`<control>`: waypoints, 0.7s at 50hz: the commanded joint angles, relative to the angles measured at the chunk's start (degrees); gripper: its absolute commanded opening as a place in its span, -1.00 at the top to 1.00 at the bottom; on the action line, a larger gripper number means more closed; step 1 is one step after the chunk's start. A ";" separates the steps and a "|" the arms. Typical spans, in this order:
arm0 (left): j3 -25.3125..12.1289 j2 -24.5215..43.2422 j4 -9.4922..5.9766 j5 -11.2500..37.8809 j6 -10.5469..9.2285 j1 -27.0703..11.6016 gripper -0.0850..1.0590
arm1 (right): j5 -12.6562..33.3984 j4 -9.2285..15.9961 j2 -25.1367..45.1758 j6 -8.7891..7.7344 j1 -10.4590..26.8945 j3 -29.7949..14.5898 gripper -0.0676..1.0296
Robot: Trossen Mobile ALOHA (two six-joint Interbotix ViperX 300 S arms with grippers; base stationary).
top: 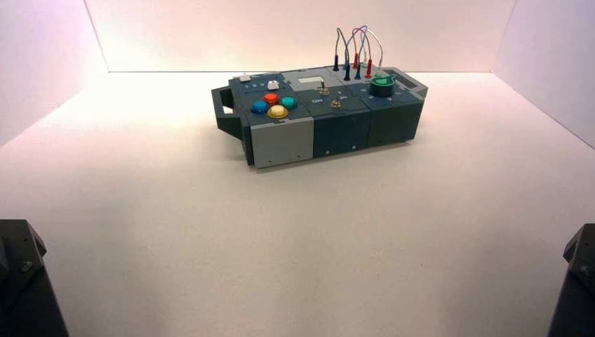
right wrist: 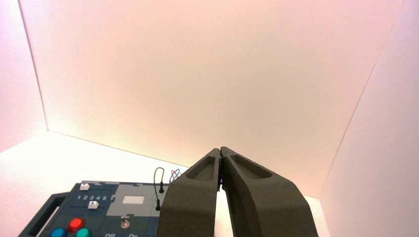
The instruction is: Flip the bottom switch off with the right gripper.
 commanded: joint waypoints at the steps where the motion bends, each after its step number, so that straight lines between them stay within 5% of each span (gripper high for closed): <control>1: -1.93 0.97 0.09 -0.97 -0.18 0.18 0.91 | -0.44 0.09 0.70 0.09 -0.09 -0.79 0.92; 19: -2.55 5.19 -0.18 -2.20 -0.26 0.18 0.91 | -0.26 0.09 0.79 0.09 -0.09 -0.79 0.92; 35: -5.80 21.88 -0.44 0.62 -0.26 -4.39 0.91 | 0.88 1.14 5.10 0.18 0.00 -1.85 0.92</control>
